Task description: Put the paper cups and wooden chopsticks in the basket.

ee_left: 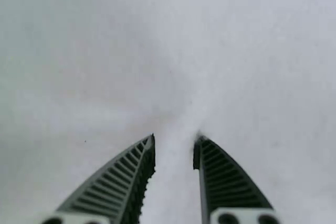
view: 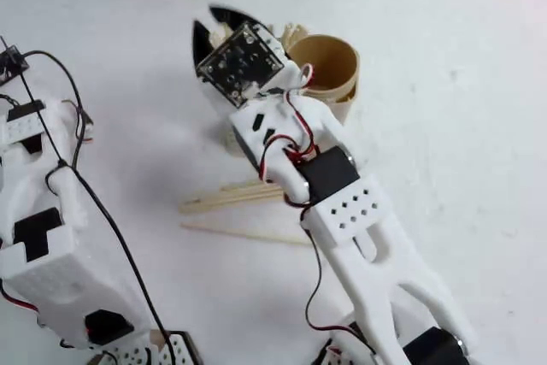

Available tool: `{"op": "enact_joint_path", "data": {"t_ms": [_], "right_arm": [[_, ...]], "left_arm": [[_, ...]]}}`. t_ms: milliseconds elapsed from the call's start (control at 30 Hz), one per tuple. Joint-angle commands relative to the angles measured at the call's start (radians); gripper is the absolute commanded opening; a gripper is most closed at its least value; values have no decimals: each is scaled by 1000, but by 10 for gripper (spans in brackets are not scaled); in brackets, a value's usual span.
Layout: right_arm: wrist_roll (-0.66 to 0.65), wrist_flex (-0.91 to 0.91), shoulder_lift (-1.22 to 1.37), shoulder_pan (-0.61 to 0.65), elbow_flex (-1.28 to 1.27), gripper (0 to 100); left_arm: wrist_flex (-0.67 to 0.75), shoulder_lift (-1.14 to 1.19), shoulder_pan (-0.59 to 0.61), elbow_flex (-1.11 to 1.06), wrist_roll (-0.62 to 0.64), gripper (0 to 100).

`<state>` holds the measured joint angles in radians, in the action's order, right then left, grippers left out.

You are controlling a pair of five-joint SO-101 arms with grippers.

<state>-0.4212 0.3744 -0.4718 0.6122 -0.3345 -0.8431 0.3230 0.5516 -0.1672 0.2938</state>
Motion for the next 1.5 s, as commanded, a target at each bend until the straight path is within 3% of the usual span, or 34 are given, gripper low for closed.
{"op": "enact_joint_path", "data": {"t_ms": [0,67,167,300,400,567,700,933,1067,1267,1467], "right_arm": [[-3,332,-125,-53,23,27],[-3,570,-214,-102,-5,17],[-3,846,-369,-239,-49,16],[-6,1021,-559,-447,-176,16],[-126,1125,-633,-596,-333,16],[-348,1072,-639,-885,-575,16],[-410,1003,-648,-1009,-730,16],[-468,843,-648,-1040,-962,17],[-437,769,-648,-1064,-1034,17],[-382,664,-650,-1070,-1135,17],[-382,625,-650,-1066,-1163,17]], "left_arm": [[12,-10,-15,43,-11,136],[-25,-16,-28,58,-17,138],[-141,-45,-45,107,-152,139],[-342,-139,-90,184,-358,139],[-525,-242,-137,219,-557,139],[-781,-418,-226,184,-818,139],[-945,-539,-383,55,-1083,139],[-882,-736,-759,-276,-1181,139],[-712,-777,-957,-400,-1166,139],[-414,-694,-1102,-494,-1111,173],[-226,-490,-1178,-497,-1111,192]]}}
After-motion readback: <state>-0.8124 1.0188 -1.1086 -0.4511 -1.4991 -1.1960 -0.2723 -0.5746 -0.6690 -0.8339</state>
